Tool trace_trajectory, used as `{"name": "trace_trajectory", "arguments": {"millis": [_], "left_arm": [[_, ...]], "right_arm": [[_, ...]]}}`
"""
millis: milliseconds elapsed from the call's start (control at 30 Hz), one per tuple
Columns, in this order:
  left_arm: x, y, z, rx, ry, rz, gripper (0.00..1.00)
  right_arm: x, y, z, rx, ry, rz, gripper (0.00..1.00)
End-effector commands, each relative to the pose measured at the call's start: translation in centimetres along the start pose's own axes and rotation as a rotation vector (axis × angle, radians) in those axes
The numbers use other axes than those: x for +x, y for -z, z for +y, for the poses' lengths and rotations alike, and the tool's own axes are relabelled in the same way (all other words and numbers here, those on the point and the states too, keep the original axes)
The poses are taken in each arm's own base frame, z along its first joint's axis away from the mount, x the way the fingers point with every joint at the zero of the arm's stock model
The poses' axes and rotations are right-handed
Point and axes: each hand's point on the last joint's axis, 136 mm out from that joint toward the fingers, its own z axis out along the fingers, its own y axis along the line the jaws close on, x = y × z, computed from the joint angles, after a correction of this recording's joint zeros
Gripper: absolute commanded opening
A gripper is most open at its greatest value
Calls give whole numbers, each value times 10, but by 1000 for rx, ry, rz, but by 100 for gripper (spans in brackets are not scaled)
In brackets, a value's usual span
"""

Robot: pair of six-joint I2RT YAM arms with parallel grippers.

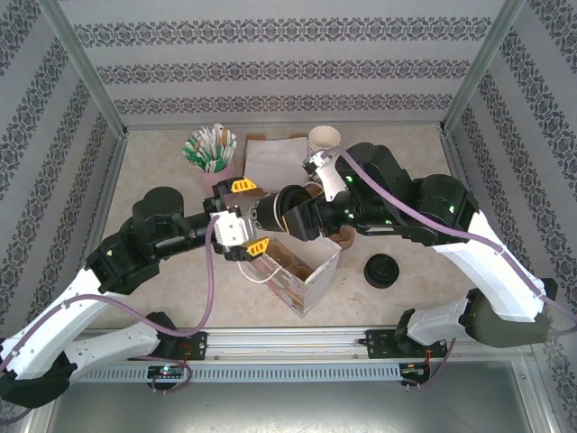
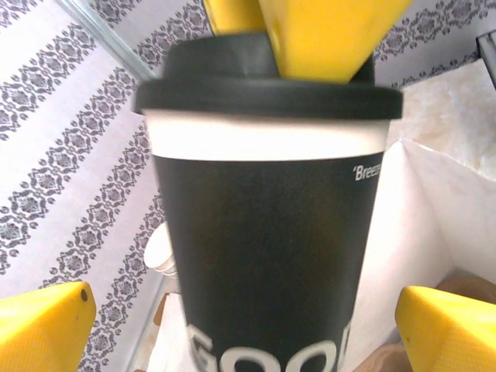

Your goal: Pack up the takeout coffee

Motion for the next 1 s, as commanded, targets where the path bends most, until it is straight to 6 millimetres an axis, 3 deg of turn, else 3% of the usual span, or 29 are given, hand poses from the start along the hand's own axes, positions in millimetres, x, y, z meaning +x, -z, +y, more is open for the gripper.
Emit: {"name": "trace_trajectory", "arguments": {"millis": [0, 167, 333, 467, 567, 733, 967], "left_arm": [[-19, 17, 5, -51, 105, -94, 100], [-10, 37, 15, -164, 399, -124, 100], [22, 52, 19, -296, 713, -96, 100], [60, 69, 24, -455, 911, -8, 100], [87, 80, 21, -553, 996, 59, 96], [116, 82, 6, -599, 1083, 103, 93], [131, 81, -2, -621, 1126, 136, 89]], "right_arm": [[5, 15, -12, 74, 48, 10, 69], [18, 12, -19, 127, 95, 110, 68], [27, -4, -14, 149, 169, 211, 68], [28, -20, -5, 170, 246, 277, 68], [29, -36, -7, 200, 282, 325, 68], [33, -62, -14, 242, 319, 398, 67], [42, -92, -28, 278, 313, 487, 67]]}}
